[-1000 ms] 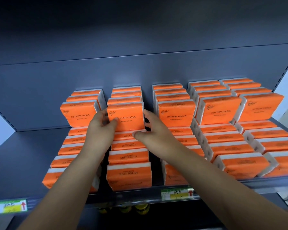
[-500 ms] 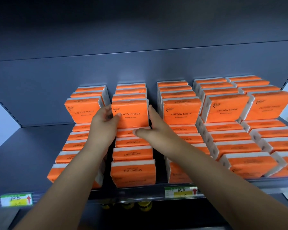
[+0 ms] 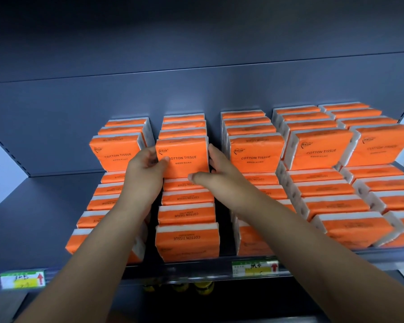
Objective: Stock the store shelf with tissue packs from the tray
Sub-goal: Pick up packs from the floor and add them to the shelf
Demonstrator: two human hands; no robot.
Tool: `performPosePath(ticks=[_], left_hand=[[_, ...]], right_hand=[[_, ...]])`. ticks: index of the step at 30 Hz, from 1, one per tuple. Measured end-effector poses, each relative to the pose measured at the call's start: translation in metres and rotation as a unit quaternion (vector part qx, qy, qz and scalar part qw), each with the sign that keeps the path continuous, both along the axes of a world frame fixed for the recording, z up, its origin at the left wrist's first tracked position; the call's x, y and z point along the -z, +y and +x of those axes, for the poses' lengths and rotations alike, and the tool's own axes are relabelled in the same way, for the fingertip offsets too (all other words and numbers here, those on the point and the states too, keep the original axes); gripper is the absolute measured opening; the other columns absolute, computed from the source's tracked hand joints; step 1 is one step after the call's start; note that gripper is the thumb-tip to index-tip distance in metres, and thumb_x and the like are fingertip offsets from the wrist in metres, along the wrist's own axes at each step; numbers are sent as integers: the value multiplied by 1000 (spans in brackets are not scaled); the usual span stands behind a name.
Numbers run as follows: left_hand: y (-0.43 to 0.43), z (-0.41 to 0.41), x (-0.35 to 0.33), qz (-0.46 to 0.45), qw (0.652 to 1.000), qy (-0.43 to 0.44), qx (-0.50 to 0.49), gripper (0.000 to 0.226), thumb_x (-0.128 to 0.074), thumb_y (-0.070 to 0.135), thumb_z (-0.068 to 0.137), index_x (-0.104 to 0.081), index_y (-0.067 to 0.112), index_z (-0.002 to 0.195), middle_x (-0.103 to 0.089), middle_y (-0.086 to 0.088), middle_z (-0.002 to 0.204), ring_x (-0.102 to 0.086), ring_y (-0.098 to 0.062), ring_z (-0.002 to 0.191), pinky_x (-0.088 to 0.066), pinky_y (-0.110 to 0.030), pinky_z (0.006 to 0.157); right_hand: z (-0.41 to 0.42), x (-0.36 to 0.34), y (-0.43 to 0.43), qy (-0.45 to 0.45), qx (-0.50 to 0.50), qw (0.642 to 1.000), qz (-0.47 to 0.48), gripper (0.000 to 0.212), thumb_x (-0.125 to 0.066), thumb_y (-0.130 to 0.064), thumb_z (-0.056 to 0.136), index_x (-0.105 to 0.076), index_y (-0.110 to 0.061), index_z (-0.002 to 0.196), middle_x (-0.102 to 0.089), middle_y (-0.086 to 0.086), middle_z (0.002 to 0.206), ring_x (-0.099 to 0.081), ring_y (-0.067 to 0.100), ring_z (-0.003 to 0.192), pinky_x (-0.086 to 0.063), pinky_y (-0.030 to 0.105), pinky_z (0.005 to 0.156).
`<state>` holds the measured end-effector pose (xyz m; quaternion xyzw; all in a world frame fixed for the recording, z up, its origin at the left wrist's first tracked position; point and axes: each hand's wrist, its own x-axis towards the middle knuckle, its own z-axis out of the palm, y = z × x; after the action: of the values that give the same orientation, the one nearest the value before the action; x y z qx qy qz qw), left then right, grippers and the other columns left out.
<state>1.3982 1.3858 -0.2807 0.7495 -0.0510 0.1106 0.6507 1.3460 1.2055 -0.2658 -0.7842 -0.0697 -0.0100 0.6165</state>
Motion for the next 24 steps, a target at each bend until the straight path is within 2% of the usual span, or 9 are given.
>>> performPosePath(ticks=[4, 7, 12, 16, 20, 21, 24], left_hand=[[-1, -2, -2, 14, 1000, 7, -3, 35, -53, -6, 100, -71, 24, 107, -77, 18, 90, -72, 3, 87, -54, -11, 69], [0, -1, 0, 26, 1000, 7, -6, 43, -51, -11, 96, -70, 27, 103, -77, 22, 90, -72, 3, 88, -55, -13, 72], [-1, -1, 1, 33, 999, -12, -29, 38, -54, -12, 93, -71, 12, 117, -73, 15, 88, -67, 12, 82, -50, -6, 68], [-1, 1, 2, 31, 999, -12, -30, 39, -56, -12, 93, -71, 12, 120, -73, 14, 97, -68, 12, 85, -51, -6, 69], [0, 2, 4, 37, 999, -5, -33, 40, -57, -9, 93, -70, 16, 122, -75, 12, 102, -69, 8, 89, -55, -13, 76], [0, 3, 4, 39, 999, -4, -33, 39, -58, -7, 94, -70, 16, 122, -75, 11, 104, -69, 7, 91, -55, -14, 78], [1, 2, 5, 42, 998, -4, -43, 35, -60, -3, 95, -69, 17, 123, -74, 10, 107, -68, 9, 92, -54, -17, 80]], right_hand=[[0, -1, 1, -3, 1, 1000, -13, 56, -70, -18, 90, -53, -39, 138, -71, -13, 120, -68, 4, 110, -53, 39, 103], [1, -1, 0, 2, 5, 1000, -20, 57, -70, -18, 90, -52, -40, 139, -70, -13, 121, -67, 4, 111, -53, 38, 103], [3, -2, -1, 3, 14, 998, -56, 65, -76, -14, 87, -50, -39, 141, -67, -13, 125, -62, 4, 117, -51, 32, 100], [3, 0, -1, 9, 17, 997, -71, 67, -76, -13, 88, -48, -40, 142, -65, -14, 128, -61, 6, 120, -53, 38, 104], [3, -2, -1, 4, 22, 997, -77, 62, -72, -12, 91, -49, -38, 142, -62, -15, 125, -57, -7, 105, -48, 19, 91], [2, -3, 2, 0, 30, 995, -90, 60, -72, -17, 89, -49, -39, 140, -60, -14, 126, -57, -7, 106, -48, 20, 93], [3, -2, 8, -7, 54, 991, -122, 61, -67, -33, 77, -51, -44, 135, -55, -5, 132, -57, 10, 119, -52, 39, 102]])
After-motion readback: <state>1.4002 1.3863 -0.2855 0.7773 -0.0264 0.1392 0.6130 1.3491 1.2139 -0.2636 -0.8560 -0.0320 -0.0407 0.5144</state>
